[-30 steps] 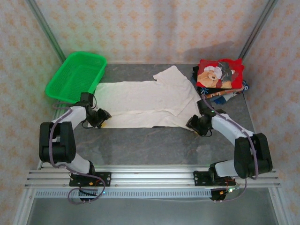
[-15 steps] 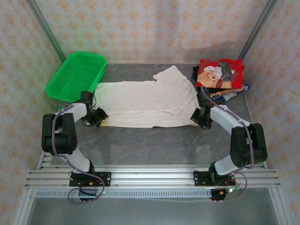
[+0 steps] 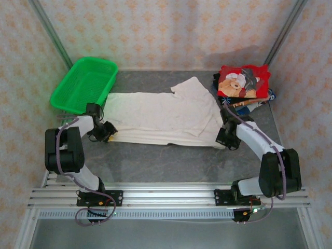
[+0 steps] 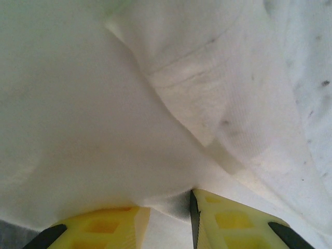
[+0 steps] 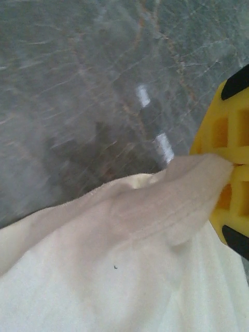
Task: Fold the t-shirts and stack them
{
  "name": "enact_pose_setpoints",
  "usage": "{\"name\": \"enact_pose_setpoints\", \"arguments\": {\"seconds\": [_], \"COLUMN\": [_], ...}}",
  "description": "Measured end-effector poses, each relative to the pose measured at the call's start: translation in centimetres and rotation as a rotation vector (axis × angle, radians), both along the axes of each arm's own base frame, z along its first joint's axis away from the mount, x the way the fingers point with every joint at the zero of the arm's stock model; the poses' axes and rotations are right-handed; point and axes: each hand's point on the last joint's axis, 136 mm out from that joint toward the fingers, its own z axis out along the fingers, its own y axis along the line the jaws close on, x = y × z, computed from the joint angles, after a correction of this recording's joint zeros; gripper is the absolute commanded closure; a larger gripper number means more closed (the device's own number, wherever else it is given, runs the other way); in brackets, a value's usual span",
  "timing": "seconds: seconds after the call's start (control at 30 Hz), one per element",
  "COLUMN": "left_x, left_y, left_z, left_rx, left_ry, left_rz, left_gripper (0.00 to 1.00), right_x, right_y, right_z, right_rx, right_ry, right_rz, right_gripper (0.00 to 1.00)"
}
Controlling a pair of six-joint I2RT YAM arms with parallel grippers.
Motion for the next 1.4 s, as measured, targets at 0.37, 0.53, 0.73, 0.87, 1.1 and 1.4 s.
{"name": "enact_pose_setpoints", "arguments": {"seconds": [0.37,0.53,0.73,0.87,1.1,1.4], "left_x": [-1.0,-0.9,-0.8,-0.8,-0.8,-0.9], "left_y": [-0.2,-0.2,-0.2,-0.2,-0.2,-0.2], "left_z": [0.0,0.0,0.0,0.0,0.0,-0.1], "left_rx": [0.000,-0.002,-0.003,-0.004,-0.006,-0.007], "left_ry": [0.004,0.007,0.005,0.005,0.005,0.010], "left_rz": [0.001,0.002,0.004,0.004,0.008,0.007], "left_gripper": [0.66,0.65,0.65,0.65,0.65,0.65], "right_x": [1.3,1.0,-2.8,-6.2,-6.9,-4.6], "right_y": [-0.7,-0.3,1.0,1.7,2.6,3.5], "right_z": [2.4,4.2,3.8,0.8,-0.3,-1.6], "right_rx": [-0.031,0.020,0.179,0.249,0.390,0.471], "right_ry": [-0.080,-0.138,-0.166,-0.068,-0.151,-0.206], "right_rz": [-0.028,-0.099,-0.252,-0.348,-0.510,-0.558], "right_gripper": [0.66,0.55,0.60,0.61,0.61,0.57]}}
